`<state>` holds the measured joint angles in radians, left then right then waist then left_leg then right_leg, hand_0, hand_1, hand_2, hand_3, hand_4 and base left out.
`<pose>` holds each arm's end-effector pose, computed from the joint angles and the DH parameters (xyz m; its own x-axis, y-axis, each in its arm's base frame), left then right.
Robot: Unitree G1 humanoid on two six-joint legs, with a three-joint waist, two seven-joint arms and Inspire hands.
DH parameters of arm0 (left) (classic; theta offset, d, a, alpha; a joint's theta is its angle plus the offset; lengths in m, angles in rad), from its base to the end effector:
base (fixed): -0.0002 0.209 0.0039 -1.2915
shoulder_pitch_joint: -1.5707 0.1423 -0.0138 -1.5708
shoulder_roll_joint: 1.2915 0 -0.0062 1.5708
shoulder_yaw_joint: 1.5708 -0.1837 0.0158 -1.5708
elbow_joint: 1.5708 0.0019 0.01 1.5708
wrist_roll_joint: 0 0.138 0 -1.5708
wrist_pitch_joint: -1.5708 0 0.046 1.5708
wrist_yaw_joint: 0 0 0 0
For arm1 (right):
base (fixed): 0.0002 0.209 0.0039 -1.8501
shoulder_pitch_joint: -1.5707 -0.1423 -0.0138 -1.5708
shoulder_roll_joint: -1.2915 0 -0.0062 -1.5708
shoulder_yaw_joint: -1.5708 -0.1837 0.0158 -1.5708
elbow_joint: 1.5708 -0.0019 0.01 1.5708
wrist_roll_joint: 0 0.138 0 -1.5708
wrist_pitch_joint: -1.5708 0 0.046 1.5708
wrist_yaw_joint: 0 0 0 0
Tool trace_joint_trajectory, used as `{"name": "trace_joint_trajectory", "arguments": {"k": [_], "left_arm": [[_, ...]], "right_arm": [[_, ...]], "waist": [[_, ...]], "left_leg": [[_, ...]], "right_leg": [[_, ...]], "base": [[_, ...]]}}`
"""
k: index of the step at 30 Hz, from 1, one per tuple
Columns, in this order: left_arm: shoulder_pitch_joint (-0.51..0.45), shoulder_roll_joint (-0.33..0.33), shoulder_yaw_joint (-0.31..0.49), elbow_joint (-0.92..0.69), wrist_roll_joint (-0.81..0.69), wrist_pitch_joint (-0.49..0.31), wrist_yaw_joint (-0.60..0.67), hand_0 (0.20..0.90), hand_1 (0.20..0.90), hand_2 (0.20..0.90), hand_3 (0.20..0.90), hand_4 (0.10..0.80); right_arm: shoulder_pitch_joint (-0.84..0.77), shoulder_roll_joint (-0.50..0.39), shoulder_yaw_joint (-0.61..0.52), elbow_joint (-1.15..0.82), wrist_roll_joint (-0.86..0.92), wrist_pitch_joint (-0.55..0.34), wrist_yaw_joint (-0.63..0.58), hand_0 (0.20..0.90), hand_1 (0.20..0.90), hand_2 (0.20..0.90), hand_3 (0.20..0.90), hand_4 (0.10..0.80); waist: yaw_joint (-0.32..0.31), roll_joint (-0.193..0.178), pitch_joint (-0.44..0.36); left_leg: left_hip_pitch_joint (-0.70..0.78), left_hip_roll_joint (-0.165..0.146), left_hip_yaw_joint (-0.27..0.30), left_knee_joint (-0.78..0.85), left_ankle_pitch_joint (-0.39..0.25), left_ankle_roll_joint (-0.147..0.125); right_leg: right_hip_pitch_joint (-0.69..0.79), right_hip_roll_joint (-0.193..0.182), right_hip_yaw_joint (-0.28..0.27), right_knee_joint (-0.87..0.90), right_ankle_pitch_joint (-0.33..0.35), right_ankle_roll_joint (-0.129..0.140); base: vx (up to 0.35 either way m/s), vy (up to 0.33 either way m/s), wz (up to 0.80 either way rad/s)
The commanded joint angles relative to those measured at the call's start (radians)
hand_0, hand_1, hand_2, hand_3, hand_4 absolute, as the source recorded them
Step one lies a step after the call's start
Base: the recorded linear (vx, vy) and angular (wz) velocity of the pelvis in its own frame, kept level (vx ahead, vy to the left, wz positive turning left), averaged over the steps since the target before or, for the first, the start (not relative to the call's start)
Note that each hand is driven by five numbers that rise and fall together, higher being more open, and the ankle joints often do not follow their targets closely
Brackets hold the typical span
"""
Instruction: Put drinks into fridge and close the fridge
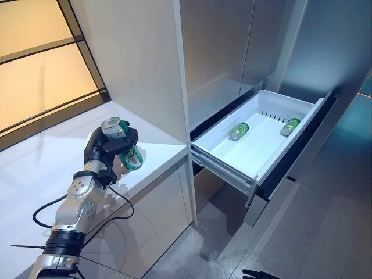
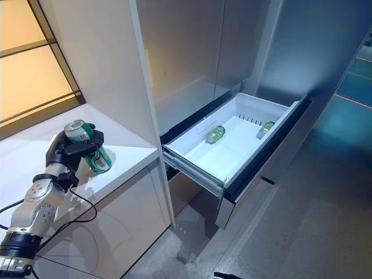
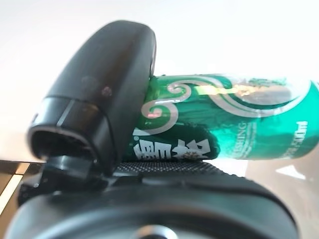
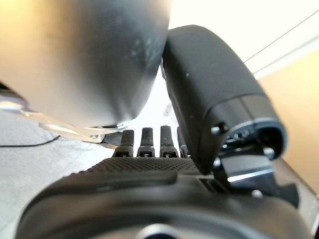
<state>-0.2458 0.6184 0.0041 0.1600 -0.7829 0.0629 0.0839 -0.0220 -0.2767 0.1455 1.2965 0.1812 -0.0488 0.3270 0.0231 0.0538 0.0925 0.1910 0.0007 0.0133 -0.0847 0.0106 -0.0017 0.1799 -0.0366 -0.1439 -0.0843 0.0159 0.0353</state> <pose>0.2479 0.2616 0.1078 0.9945 0.0998 0.0314 -0.0929 0.9802 -0.1747 0.0700 -0.2394 -0.1128 0.3265 0.1033 -0.9395 -0.0815 0.9934 0.0809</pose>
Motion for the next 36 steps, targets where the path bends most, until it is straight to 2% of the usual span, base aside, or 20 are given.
{"name": "trace_joint_trajectory", "arguments": {"k": [1,5,6,8,10,16,19,21,27,32,36], "left_arm": [[-0.225,0.051,0.029,-0.250,-0.107,-0.190,-0.132,0.300,0.300,0.300,0.200,0.100],[-0.226,0.066,-0.002,-0.325,-0.066,-0.182,-0.207,0.300,0.300,0.300,0.200,0.100],[-0.228,0.079,-0.016,-0.338,-0.066,-0.190,-0.230,0.300,0.300,0.300,0.200,0.100],[-0.229,0.095,-0.025,-0.337,-0.089,-0.204,-0.261,0.300,0.300,0.300,0.200,0.100],[-0.208,0.115,-0.039,-0.329,-0.151,-0.244,-0.334,0.300,0.300,0.300,0.200,0.100],[-0.095,0.095,-0.046,-0.346,-0.243,-0.330,-0.511,0.300,0.300,0.300,0.200,0.100],[-0.053,0.078,-0.053,-0.376,-0.230,-0.354,-0.553,0.300,0.300,0.300,0.200,0.100],[-0.045,0.074,-0.053,-0.386,-0.218,-0.359,-0.563,0.300,0.300,0.300,0.200,0.100],[-0.050,0.081,-0.068,-0.400,-0.209,-0.342,-0.600,0.300,0.300,0.300,0.200,0.100],[-0.078,0.096,-0.089,-0.411,-0.222,-0.298,-0.605,0.300,0.300,0.300,0.200,0.100],[-0.110,0.101,-0.123,-0.415,-0.227,-0.261,-0.605,0.300,0.300,0.300,0.200,0.100]], "right_arm": [[-0.016,-0.042,0.076,-0.061,-0.072,-0.146,0.002,0.900,0.900,0.900,0.900,0.800],[-0.005,-0.054,0.139,-0.332,-0.056,-0.159,0.026,0.900,0.900,0.900,0.900,0.800],[0.010,-0.056,0.160,-0.515,-0.030,-0.093,0.034,0.900,0.900,0.900,0.900,0.800],[0.025,-0.059,0.168,-0.639,-0.006,-0.064,0.058,0.900,0.900,0.900,0.900,0.800],[0.045,-0.083,0.174,-0.869,0.027,-0.003,0.116,0.900,0.900,0.900,0.900,0.800],[-0.026,-0.194,0.147,-1.196,0.146,0.072,0.220,0.900,0.900,0.900,0.900,0.800],[-0.095,-0.253,0.129,-1.347,0.257,0.112,0.232,0.900,0.900,0.900,0.900,0.800],[-0.128,-0.271,0.122,-1.395,0.308,0.111,0.240,0.900,0.900,0.900,0.900,0.800],[-0.280,-0.314,0.109,-1.528,0.543,0.197,0.207,0.900,0.900,0.900,0.900,0.800],[-0.333,-0.320,0.127,-1.571,0.625,0.245,0.206,0.900,0.900,0.900,0.900,0.800],[-0.371,-0.326,0.165,-1.595,0.642,0.244,0.217,0.900,0.900,0.900,0.900,0.800]], "waist": [[-0.009,0.005,-0.028],[-0.013,-0.003,-0.022],[-0.018,-0.006,-0.022],[-0.023,-0.009,-0.021],[-0.032,-0.013,-0.021],[-0.028,-0.016,-0.018],[-0.022,-0.019,-0.016],[-0.019,-0.020,-0.016],[-0.008,-0.028,-0.022],[-0.003,-0.033,-0.029],[-0.001,-0.036,-0.031]], "left_leg": [[-0.001,-0.069,-0.025,0.043,-0.116,0.034],[-0.004,-0.069,-0.030,0.041,-0.110,0.034],[-0.005,-0.069,-0.030,0.037,-0.107,0.034],[-0.006,-0.069,-0.029,0.036,-0.104,0.033],[-0.005,-0.068,-0.027,0.031,-0.098,0.029],[-0.006,-0.063,-0.027,0.020,-0.079,0.026],[-0.011,-0.062,-0.030,0.019,-0.074,0.027],[-0.023,-0.061,-0.029,0.024,-0.066,0.026],[-0.032,-0.062,-0.036,0.031,-0.063,0.023],[-0.038,-0.062,-0.040,0.030,-0.059,0.022],[-0.038,-0.064,-0.043,0.028,-0.056,0.021]], "right_leg": [[-0.034,0.035,0.037,0.151,-0.165,0.015],[-0.038,0.035,0.032,0.154,-0.164,0.015],[-0.040,0.034,0.029,0.152,-0.163,0.016],[-0.040,0.033,0.027,0.150,-0.161,0.018],[-0.038,0.031,0.027,0.144,-0.156,0.021],[-0.038,0.033,0.030,0.136,-0.143,0.020],[-0.043,0.034,0.032,0.136,-0.138,0.017],[-0.051,0.035,0.033,0.135,-0.127,0.015],[-0.052,0.034,0.024,0.132,-0.124,0.011],[-0.053,0.032,0.014,0.128,-0.121,0.009],[-0.051,0.032,0.010,0.123,-0.117,0.009]], "base": [[-0.050,-0.034,0.00],[-0.056,-0.035,0.00],[-0.074,-0.039,-0.01],[-0.067,-0.030,-0.01],[-0.064,-0.025,-0.01],[-0.040,-0.007,-0.01],[-0.043,-0.010,-0.01],[-0.064,-0.019,0.00],[-0.032,-0.022,-0.01],[-0.023,-0.031,0.02],[-0.020,-0.040,0.03]]}}
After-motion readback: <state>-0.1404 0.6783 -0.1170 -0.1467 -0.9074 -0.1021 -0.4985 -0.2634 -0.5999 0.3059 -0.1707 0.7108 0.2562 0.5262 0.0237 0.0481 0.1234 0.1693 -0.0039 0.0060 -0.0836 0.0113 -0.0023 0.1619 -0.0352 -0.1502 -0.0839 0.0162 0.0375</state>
